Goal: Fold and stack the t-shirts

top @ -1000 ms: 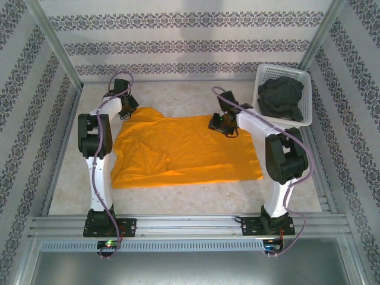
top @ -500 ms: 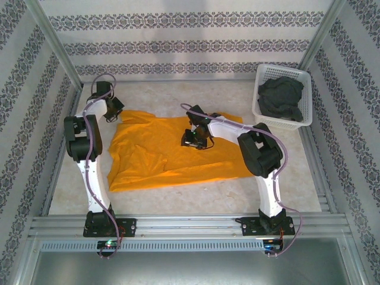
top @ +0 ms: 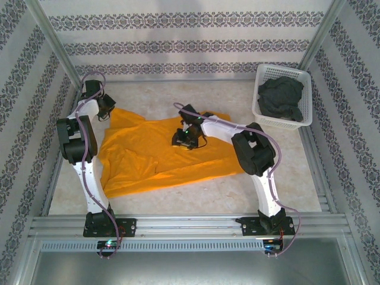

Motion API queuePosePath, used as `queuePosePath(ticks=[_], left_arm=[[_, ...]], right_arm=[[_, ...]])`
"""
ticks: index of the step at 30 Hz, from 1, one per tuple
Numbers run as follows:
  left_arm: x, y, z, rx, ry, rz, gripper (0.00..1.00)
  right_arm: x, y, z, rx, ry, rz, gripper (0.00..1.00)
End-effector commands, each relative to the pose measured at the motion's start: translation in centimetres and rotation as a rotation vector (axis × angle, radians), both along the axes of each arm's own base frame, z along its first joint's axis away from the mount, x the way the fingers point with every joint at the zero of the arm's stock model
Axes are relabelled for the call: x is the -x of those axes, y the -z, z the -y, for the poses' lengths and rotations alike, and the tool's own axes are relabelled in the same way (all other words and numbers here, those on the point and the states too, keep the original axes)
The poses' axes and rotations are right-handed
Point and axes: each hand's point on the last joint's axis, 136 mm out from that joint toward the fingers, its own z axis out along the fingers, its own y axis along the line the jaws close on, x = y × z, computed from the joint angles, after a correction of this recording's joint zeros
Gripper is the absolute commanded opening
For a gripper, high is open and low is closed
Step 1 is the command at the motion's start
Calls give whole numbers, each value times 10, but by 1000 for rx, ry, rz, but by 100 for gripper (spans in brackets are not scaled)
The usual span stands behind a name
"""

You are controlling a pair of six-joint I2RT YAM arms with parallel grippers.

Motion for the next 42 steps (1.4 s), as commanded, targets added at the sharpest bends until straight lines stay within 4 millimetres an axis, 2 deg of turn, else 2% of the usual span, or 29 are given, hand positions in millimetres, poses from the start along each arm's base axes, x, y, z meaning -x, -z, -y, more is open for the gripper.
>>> queuePosePath(ticks=[1, 3, 7, 9, 12, 17, 22, 26, 31, 36, 40, 42], left_arm=[[-6, -27, 15, 45, 8, 94, 0], [-3, -30, 24, 72, 11, 110, 0], [4, -32, 33, 106, 8, 124, 0], [7, -34, 38, 124, 9, 141, 0], [12, -37, 43, 154, 5, 162, 0], [21, -39, 52, 175, 16, 164, 0], [30, -35, 59, 179, 29, 145, 0], [34, -30, 62, 186, 31, 136, 0], [37, -26, 63, 188, 34, 122, 0], [39, -26, 66, 190, 41, 120, 0], [43, -30, 67, 187, 43, 117, 0], [45, -33, 68, 184, 46, 121, 0]], right_arm=[[-52, -35, 69, 86, 119, 126, 43], [-76, -35, 108, 137, 180, 144, 43], [-116, -28, 162, 176, 303, 143, 43], [-134, -26, 177, 196, 352, 133, 44], [-155, -24, 186, 211, 412, 133, 44], [-177, -18, 201, 284, 459, 171, 43], [-179, -4, 206, 368, 360, 157, 44], [-169, 9, 204, 415, 273, 85, 46], [-159, 6, 195, 455, 187, 84, 50], [-153, 15, 189, 449, 148, 63, 49], [-151, 18, 190, 448, 134, 57, 39], [-153, 15, 191, 443, 139, 65, 26]])
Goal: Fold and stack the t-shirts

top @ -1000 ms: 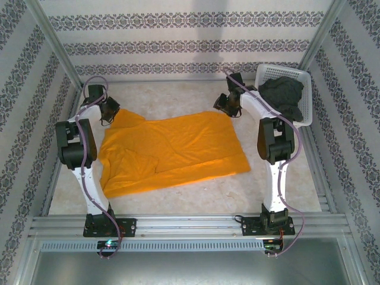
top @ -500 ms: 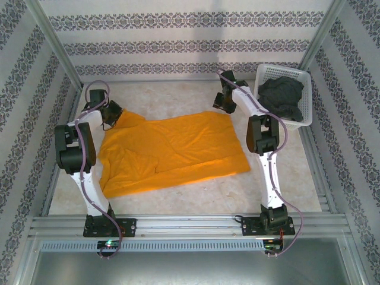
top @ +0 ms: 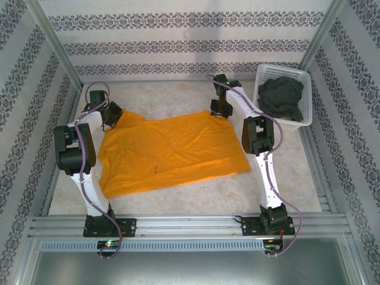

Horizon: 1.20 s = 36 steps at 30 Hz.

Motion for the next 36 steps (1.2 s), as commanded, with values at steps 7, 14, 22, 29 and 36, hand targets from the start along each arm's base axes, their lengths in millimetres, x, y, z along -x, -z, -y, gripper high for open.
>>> queuePosePath(ticks=[7, 14, 22, 29, 36], left_arm=[[18, -41, 14, -2, 23, 53, 0], [51, -65, 17, -49, 5, 53, 0], [106, -79, 15, -90, -55, 33, 0], [126, -94, 28, -40, -39, 102, 0], [151, -107, 34, -40, -26, 137, 0]], right_arm=[[-11, -37, 6, 32, -57, 139, 0], [-12, -82, 2, 65, -148, 311, 0], [24, -75, 0, 75, -171, 291, 0], [29, -66, 0, -89, -5, 222, 24], [32, -51, -15, -227, 373, 82, 37]])
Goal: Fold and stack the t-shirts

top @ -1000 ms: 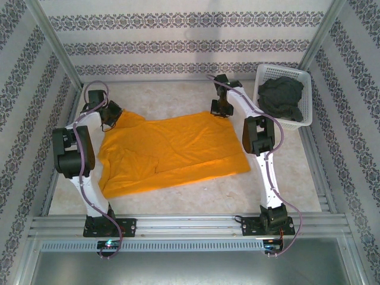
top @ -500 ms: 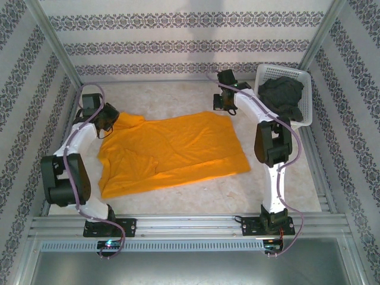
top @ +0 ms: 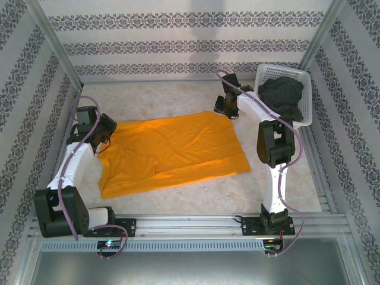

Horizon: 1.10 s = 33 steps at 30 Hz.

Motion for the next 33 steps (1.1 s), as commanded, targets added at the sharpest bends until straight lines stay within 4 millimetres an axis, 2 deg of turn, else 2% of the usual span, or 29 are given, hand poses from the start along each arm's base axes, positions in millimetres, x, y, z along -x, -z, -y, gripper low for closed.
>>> queuePosePath(ticks=[1, 6, 10, 12, 16, 19, 24, 30, 33], left_arm=[[17, -1, 9, 18, 17, -7, 0], [32, 7, 13, 42, 13, -4, 0], [35, 8, 15, 50, 13, 3, 0], [37, 8, 16, 52, 16, 5, 0], [44, 10, 17, 53, 15, 2, 0], [49, 12, 19, 63, 20, 2, 0], [52, 10, 21, 66, 32, 1, 0], [56, 9, 20, 58, 25, -3, 0], [60, 7, 19, 48, 20, 0, 0]], right_arm=[[9, 16, -9, -99, 272, -133, 38], [1, 24, -15, -185, 567, -187, 43], [-12, 27, -14, -199, 689, -201, 50], [-21, 26, -12, -220, 724, -186, 50], [-22, 44, -9, -259, 823, -231, 51], [-24, 57, -8, -300, 877, -253, 50], [-31, 67, -3, -302, 912, -264, 50], [-27, 87, 1, -292, 932, -309, 49], [-25, 92, 3, -299, 925, -321, 44]])
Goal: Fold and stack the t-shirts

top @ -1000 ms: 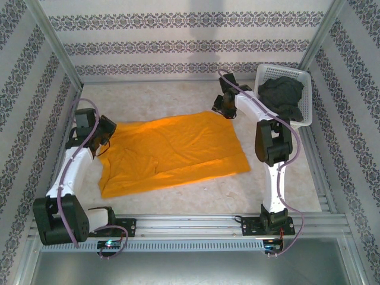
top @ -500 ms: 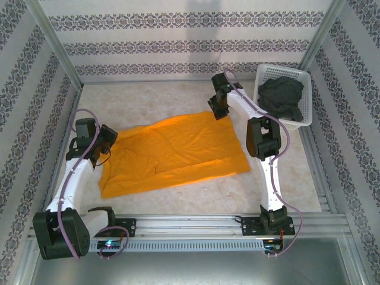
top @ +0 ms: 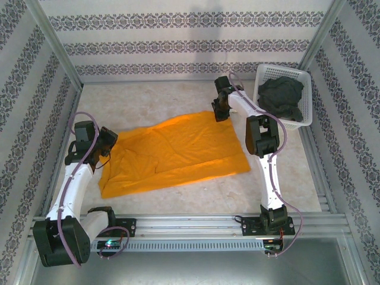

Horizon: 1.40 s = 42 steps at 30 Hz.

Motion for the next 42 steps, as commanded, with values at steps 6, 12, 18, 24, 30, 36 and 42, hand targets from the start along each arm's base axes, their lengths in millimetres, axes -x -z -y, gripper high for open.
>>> queuePosePath(ticks=[6, 12, 18, 24, 30, 36, 42], left_arm=[[13, 0, 2, 0, -11, -18, 0], [18, 1, -1, -12, -25, -33, 0], [26, 8, -7, -38, -56, -68, 0], [37, 14, -15, -68, -100, -108, 0], [43, 19, -18, -68, -124, -124, 0], [50, 32, -17, -51, -140, -148, 0], [58, 38, -16, -42, -152, -160, 0]], right_arm=[[12, 27, 11, -42, -15, -47, 13], [13, 8, 16, -45, -67, 45, 0], [16, -14, 14, -52, -124, 186, 0], [20, -41, 14, -78, -192, 413, 0], [53, -51, 2, -153, -312, 547, 0], [121, -24, 22, -96, -335, 475, 4], [152, -21, 48, -16, -340, 405, 38]])
